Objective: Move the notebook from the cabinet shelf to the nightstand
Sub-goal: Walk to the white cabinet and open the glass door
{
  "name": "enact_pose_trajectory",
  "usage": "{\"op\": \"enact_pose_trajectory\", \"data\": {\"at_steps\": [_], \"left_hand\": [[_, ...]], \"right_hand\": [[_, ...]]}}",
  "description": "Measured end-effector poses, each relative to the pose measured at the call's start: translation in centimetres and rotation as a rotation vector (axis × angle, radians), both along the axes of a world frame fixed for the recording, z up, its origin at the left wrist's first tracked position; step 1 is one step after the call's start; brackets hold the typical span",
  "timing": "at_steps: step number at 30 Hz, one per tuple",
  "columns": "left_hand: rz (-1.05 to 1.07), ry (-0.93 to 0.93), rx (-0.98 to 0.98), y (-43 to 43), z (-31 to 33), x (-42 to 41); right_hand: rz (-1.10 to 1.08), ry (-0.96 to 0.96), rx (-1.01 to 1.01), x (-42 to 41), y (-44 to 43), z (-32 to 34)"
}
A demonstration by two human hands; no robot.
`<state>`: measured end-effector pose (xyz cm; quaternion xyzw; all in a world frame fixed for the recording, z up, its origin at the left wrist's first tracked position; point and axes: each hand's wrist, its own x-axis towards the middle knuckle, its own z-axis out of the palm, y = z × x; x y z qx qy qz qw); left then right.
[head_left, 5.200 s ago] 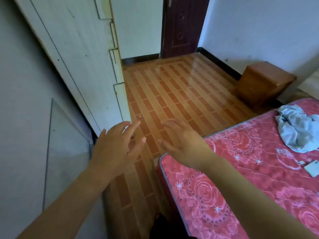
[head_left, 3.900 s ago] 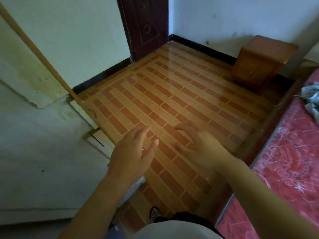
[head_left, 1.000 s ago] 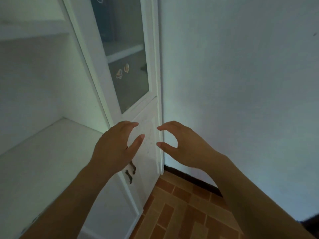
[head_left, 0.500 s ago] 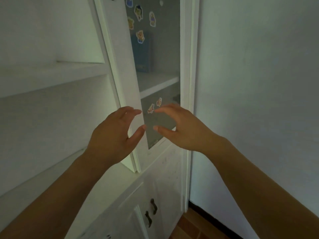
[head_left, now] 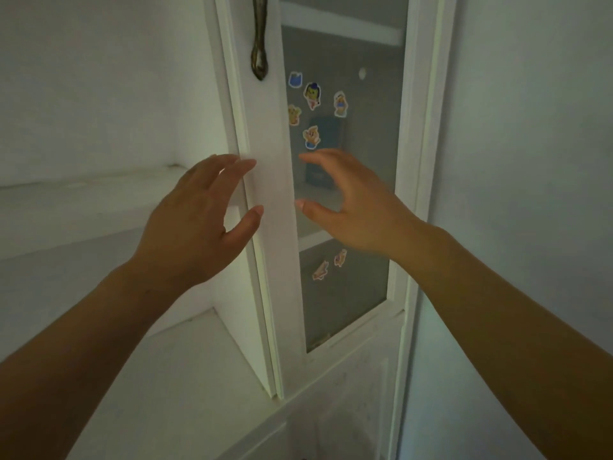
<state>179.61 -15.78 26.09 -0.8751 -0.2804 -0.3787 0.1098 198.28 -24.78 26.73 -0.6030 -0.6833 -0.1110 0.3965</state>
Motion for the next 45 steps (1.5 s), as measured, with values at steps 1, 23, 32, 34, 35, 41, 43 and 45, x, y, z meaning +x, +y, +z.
{"op": "enact_pose_trajectory", "data": {"at_steps": [1,23,32,34,35,41,43,45], "left_hand": [[0.003,-0.012,0.005,0.2,0.4,0.1],[-0.061,-0.262,0.115,5.0,7.8,2.3],[-0.140,-0.294,0.105,6.8,9.6,2.7],[-0.150,-0.303,0.106,7.3,10.4,2.7],[-0.151,-0.311,0.105,7.5,10.8,2.6],[-0.234,-0.305,0.074,8.4,12.0,2.9],[-0.297,-0.313,0.037,8.7,11.9,2.7],[-0.338,-0.316,0.024,9.1,11.8,2.5]], "right_hand": [[0.008,-0.009,0.019,0.2,0.4,0.6],[0.062,-0.038,0.242,1.2,6.1,8.4],[0.080,-0.066,0.363,-0.9,6.8,11.5],[0.075,-0.053,0.379,-1.1,6.9,12.1],[0.065,-0.053,0.378,-1.2,6.9,12.4],[0.017,-0.090,0.416,-2.1,7.3,13.2],[-0.009,-0.097,0.433,-2.3,7.6,13.2],[-0.040,-0.105,0.447,-2.5,7.8,13.2]]}}
